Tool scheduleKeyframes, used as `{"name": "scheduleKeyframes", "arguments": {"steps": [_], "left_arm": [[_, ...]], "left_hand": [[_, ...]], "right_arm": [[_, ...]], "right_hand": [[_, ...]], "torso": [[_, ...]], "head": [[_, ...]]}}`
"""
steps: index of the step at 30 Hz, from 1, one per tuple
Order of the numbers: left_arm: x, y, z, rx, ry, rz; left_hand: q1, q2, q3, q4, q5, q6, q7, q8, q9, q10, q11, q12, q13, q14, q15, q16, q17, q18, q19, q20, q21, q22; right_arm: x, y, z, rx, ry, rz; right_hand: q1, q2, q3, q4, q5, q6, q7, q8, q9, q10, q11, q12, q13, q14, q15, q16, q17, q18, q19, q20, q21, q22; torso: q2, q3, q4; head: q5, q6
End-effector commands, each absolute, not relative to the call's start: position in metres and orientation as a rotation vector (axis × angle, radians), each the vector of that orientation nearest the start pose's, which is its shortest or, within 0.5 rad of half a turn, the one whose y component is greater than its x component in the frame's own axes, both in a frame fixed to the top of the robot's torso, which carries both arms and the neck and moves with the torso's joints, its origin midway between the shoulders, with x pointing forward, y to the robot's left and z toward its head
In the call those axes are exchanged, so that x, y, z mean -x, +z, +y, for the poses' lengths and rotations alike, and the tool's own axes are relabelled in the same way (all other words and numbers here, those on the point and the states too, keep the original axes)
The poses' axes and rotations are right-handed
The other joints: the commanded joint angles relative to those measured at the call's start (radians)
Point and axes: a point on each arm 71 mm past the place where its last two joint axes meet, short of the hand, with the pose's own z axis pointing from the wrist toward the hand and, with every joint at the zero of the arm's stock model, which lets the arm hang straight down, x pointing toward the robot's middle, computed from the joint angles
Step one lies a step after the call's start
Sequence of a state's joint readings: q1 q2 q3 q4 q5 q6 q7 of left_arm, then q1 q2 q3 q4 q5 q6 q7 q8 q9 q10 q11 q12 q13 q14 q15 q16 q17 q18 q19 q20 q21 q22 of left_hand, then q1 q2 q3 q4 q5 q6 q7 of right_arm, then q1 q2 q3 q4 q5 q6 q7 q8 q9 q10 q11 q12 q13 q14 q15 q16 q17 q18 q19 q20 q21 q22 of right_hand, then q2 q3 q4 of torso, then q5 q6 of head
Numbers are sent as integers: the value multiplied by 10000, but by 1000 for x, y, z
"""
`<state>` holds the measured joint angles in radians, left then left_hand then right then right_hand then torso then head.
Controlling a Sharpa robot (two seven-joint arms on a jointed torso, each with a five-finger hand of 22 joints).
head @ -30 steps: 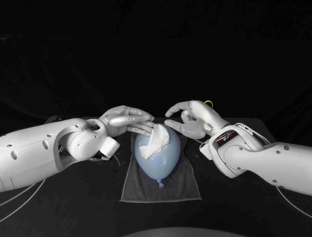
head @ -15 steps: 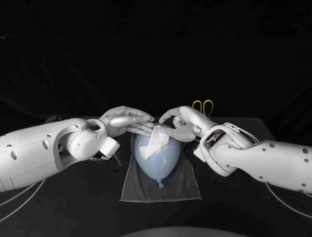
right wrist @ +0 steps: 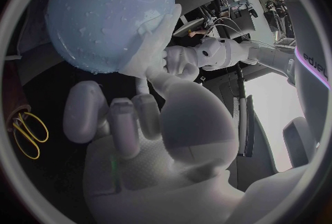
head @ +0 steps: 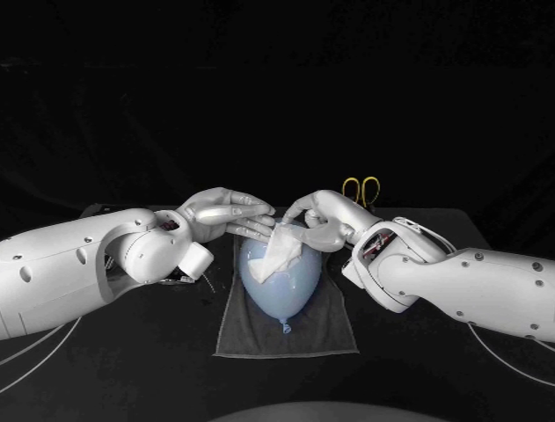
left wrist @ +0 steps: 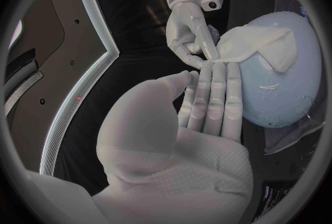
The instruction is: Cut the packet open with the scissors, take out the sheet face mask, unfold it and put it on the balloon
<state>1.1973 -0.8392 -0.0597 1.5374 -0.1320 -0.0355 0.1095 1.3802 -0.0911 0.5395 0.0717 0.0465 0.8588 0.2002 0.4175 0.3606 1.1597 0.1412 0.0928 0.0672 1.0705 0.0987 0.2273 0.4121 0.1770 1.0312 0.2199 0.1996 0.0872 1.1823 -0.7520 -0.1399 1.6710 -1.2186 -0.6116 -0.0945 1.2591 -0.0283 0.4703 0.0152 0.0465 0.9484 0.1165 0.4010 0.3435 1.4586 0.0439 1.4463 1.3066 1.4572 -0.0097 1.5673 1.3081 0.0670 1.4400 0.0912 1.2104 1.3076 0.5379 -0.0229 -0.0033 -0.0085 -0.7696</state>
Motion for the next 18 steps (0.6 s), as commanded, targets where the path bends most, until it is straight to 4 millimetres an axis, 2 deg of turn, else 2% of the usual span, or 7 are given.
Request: {"name": "scheduleKeyframes", "arguments": {"steps": [1,3,12,15,18], "left_arm": [[-471,-201,183,10019,-15803,19010],[-471,-201,184,10021,-15807,18960],[-472,-198,188,10032,-15768,18516],[-471,-197,191,9746,-15618,18326],[-470,-195,195,9114,-15329,18279]], "left_hand": [[25,-96,-44,-7,32,-63,-21,-25,2,-72,-5,1,12,21,5,10,9,83,41,-22,24,0],[31,-92,-41,-10,32,-61,-21,-24,2,-73,-6,4,13,20,5,8,9,82,42,-24,24,-1],[44,-111,-50,-25,30,-47,-21,-16,5,-60,-10,26,19,25,2,5,11,78,45,-32,28,-3],[-3,-189,-102,-13,29,-62,0,-29,-2,-84,8,36,19,17,13,-2,15,66,34,-31,26,-9],[-284,-475,-323,133,28,-97,34,-73,-30,-93,33,108,37,41,26,35,54,59,12,-2,15,-31]], "right_arm": [[-435,-199,-123,-573,9677,15814],[-434,-198,-122,-513,9715,15669],[-432,-191,-124,-621,10011,14680],[-431,-188,-126,-750,10120,14322],[-430,-186,-128,-856,10189,14037]], "right_hand": [[236,162,160,-121,19,215,-148,211,91,299,-166,297,1648,1136,-242,35,2627,8,102,-139,190,1746],[361,268,289,-206,21,348,-218,365,154,486,-234,499,1860,1136,-306,35,2627,-23,166,-203,351,1786],[348,217,396,-286,20,415,-285,572,237,646,-305,663,2034,1136,-384,35,2627,-88,293,-299,668,1866],[344,213,397,-287,20,415,-287,578,239,643,-307,659,2030,1136,-386,35,2627,-94,305,-302,702,1875],[342,208,400,-290,20,414,-290,583,241,638,-309,652,2022,1136,-389,35,2627,-99,314,-305,725,1881]], "torso": [[1,10,-6],[1,7,-4],[2,8,-7],[6,7,-5],[10,7,0]], "head": [[-2,-7],[-16,-18],[-15,-19],[-15,-24],[-17,-32]]}}
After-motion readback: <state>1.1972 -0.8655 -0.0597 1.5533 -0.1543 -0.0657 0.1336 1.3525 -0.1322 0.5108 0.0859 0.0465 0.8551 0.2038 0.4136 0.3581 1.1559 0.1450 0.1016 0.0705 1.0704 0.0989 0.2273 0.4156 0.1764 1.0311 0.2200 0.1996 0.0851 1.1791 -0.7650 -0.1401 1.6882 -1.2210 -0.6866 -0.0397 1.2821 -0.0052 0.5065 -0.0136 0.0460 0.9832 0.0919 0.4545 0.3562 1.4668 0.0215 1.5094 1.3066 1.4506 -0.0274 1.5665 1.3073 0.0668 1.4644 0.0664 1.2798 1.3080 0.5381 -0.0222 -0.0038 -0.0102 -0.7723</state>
